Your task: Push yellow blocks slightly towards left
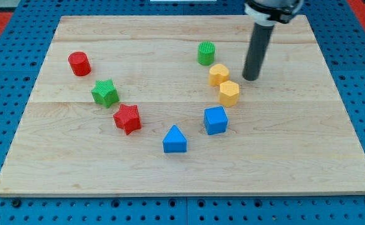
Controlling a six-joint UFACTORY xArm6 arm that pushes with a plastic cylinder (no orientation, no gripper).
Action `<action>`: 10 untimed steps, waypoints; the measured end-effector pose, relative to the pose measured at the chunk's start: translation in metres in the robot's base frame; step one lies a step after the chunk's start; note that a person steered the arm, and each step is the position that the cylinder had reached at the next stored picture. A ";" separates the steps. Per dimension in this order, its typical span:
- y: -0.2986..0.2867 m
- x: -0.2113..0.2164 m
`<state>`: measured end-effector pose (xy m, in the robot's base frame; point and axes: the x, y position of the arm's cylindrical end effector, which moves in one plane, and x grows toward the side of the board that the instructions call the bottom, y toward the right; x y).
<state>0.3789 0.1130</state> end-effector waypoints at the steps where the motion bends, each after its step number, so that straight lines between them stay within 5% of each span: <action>1: -0.030 0.000; 5: 0.013 0.047; 10: -0.065 0.026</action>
<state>0.4050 0.0477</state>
